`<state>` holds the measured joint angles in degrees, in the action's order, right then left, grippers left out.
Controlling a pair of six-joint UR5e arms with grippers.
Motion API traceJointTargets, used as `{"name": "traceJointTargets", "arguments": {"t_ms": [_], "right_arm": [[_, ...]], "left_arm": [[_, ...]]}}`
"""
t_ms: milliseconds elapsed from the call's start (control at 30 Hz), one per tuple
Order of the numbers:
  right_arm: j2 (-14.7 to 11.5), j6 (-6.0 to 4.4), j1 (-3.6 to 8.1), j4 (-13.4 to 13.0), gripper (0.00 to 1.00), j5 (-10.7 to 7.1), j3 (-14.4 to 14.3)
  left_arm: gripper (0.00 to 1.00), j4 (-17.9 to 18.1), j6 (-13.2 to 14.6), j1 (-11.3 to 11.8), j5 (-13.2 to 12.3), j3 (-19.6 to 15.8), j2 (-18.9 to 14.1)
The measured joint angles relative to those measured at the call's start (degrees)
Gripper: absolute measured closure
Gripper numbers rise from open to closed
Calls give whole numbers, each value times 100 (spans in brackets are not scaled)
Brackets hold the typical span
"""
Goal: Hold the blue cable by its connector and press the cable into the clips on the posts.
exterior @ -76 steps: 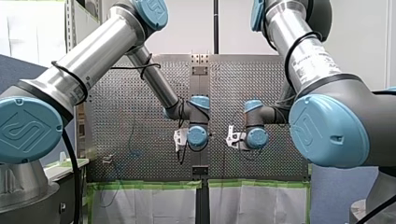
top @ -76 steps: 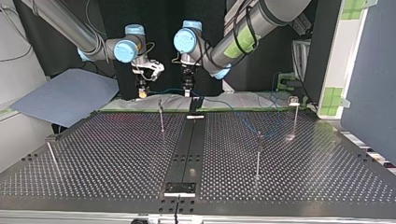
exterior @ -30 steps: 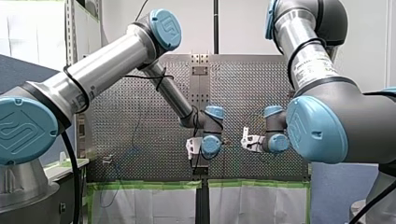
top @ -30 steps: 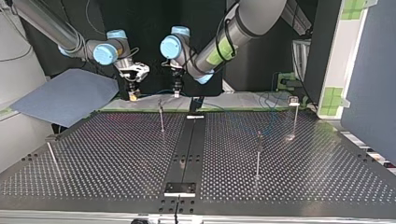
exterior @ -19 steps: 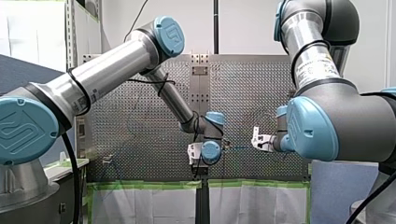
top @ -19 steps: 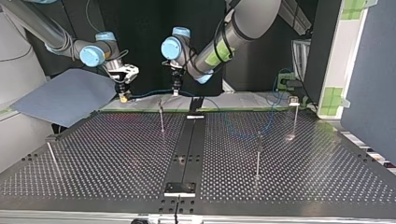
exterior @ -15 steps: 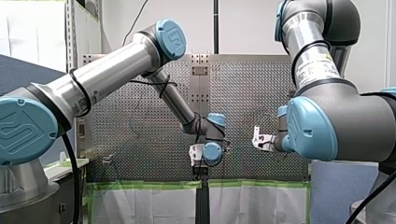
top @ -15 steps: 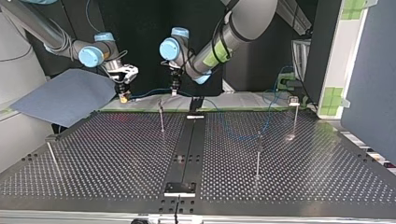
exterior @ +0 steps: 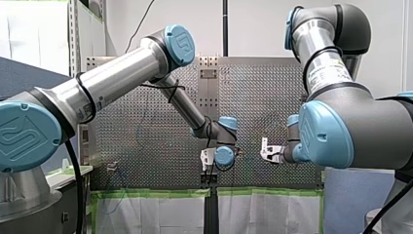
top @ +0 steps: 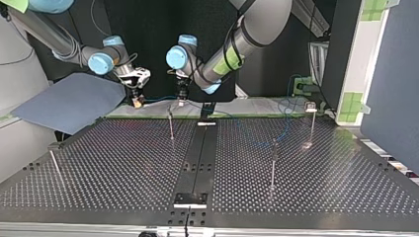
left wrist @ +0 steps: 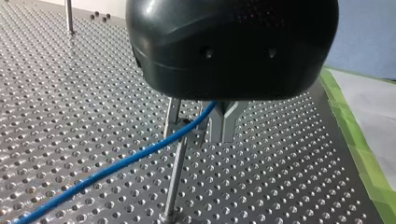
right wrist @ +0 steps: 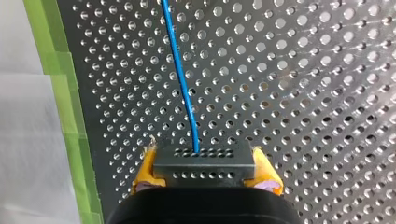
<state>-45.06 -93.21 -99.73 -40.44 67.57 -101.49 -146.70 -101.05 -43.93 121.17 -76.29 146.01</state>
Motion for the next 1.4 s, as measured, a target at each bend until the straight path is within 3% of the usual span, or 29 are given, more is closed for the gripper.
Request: {"name": "traceJointTargets", "arguments": {"t_ms": [133, 333, 667, 933, 1400], "right_arm": [[15, 113, -32, 223, 100, 13, 217], [17, 143, -12, 497, 100, -1, 408], [11, 218, -4, 569, 100, -6, 520], [2, 463, -74, 702, 100, 11, 667], [1, 462, -43, 660, 100, -15, 736]], "left_arm": [[98, 2, 0, 8, -5, 1, 2], [98, 2, 3, 20, -12, 2, 2], [98, 4, -34, 6, -136, 4, 1], [98, 6, -231, -18, -320, 2, 1], [98, 1, -493, 39, -516, 2, -4]]}}
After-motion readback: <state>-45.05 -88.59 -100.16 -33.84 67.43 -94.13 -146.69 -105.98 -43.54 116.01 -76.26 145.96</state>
